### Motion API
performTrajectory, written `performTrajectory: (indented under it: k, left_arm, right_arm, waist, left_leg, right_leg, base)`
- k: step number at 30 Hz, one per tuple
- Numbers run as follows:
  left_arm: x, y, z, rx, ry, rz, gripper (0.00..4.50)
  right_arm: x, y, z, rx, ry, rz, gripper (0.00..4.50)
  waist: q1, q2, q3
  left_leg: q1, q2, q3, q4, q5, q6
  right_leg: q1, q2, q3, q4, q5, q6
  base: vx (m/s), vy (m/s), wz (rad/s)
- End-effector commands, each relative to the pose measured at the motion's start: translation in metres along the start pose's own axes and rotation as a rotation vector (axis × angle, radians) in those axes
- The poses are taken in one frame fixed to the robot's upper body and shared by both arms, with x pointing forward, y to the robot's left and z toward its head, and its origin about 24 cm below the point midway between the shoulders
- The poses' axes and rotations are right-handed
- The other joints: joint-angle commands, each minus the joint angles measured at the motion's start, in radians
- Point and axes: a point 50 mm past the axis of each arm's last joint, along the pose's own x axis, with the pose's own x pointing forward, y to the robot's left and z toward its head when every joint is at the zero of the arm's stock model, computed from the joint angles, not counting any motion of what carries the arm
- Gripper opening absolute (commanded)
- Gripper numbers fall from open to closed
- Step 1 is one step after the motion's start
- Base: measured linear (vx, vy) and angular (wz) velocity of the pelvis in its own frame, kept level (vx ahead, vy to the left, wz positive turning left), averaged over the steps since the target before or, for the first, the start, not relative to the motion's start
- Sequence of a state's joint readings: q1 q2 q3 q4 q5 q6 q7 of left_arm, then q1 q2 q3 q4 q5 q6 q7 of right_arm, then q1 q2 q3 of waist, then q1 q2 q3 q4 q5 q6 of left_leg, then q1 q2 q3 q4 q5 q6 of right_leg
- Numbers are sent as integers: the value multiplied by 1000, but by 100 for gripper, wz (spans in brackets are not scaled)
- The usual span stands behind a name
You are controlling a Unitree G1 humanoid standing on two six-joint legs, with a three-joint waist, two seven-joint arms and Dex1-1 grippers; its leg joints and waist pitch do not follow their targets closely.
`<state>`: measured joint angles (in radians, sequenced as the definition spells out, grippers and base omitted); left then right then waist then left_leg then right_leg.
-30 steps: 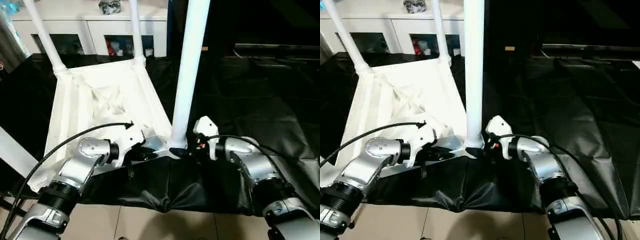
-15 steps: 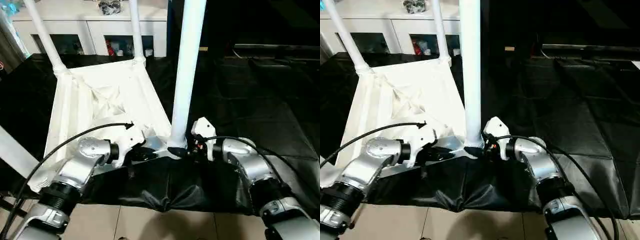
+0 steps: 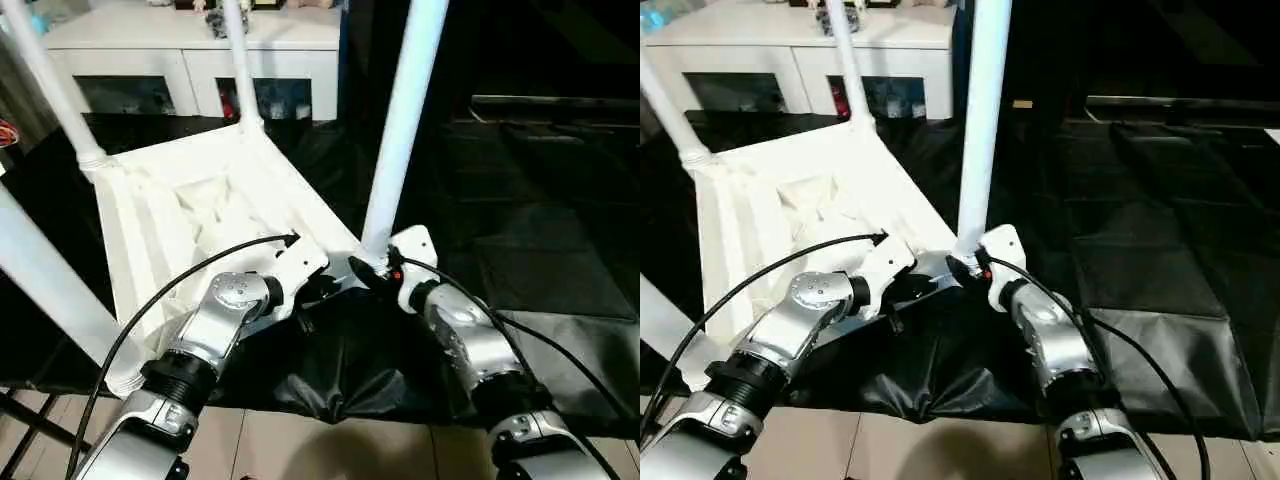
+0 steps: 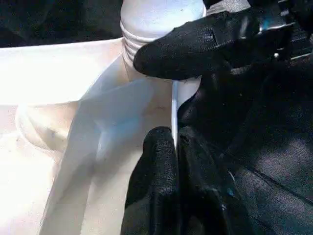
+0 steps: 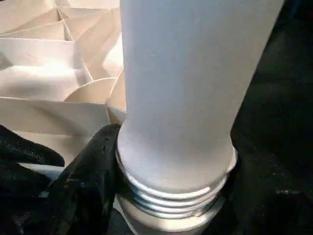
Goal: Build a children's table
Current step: Rotate leg to tighten
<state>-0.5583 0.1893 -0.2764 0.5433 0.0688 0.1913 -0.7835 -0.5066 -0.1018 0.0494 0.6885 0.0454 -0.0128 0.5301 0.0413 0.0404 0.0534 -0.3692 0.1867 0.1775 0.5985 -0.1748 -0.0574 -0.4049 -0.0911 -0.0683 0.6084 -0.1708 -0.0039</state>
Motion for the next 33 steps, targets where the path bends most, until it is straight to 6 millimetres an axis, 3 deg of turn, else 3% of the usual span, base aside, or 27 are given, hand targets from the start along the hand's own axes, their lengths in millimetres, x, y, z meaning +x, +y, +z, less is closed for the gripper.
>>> performTrajectory:
  k: [1,3,9,12,16,17,20,21,26,33]
  left_arm:
    - [12,-20,15,36,-94,-121,0]
    - [8,-21,14,48,-104,-142,0]
    - [-17,-19,0,69,-92,-263,0]
    - [-26,-20,-5,67,-80,-316,0]
    - [-32,-18,-7,67,-74,-348,0]
    - [-34,-18,-7,67,-72,-357,0]
    - [-39,-16,-8,75,-60,-378,0]
    - [-40,-15,-9,76,-57,-385,0]
    - [-44,-12,-11,85,-37,-398,0]
    - [-44,-10,-11,85,-34,-390,0]
  right_arm:
    - [10,30,13,-42,-53,223,365]
    - [7,26,14,-51,-49,243,388]
    - [-18,6,17,-155,8,397,388]
    - [-30,3,15,-183,48,515,388]
    - [-38,2,13,-188,81,600,388]
    - [-41,2,13,-187,89,621,353]
    - [-46,0,12,-200,124,669,347]
    - [-47,0,12,-207,132,677,318]
    - [-49,-3,12,-229,159,691,279]
    - [-50,-3,12,-232,166,701,269]
  waist:
    - [2,-20,-67]
    - [4,-19,-66]
    - [12,-22,-65]
    - [17,-20,-60]
    - [19,-22,-61]
    - [19,-24,-61]
    - [21,-24,-62]
    - [23,-23,-62]
    - [21,-23,-62]
    - [21,-22,-62]
  left_leg:
    - [4,31,-10,-73,-280,53]
    - [2,30,-9,-73,-269,61]
    - [1,35,-8,-72,-251,77]
    - [5,37,-8,-78,-288,64]
    - [6,38,-9,-78,-292,59]
    - [5,39,-9,-78,-288,60]
    - [6,38,-8,-77,-274,60]
    - [6,39,-8,-76,-270,61]
    - [6,38,-8,-77,-277,56]
    - [5,38,-9,-77,-276,53]
  right_leg:
    - [45,-49,40,-87,-326,-191]
    - [47,-50,39,-86,-320,-199]
    - [48,-50,40,-82,-311,-201]
    - [43,-48,40,-86,-366,-193]
    - [42,-50,42,-86,-372,-192]
    - [43,-50,43,-85,-366,-193]
    - [43,-51,43,-85,-364,-192]
    - [42,-50,43,-84,-355,-197]
    - [42,-51,42,-85,-364,-197]
    - [43,-51,42,-84,-361,-197]
  base:
    - [0,0,0]
    - [0,0,0]
    - [0,0,0]
    - [0,0,0]
    - [0,0,0]
    - [0,0,0]
    - [0,0,0]
    - [0,0,0]
    - [0,0,0]
    - [0,0,0]
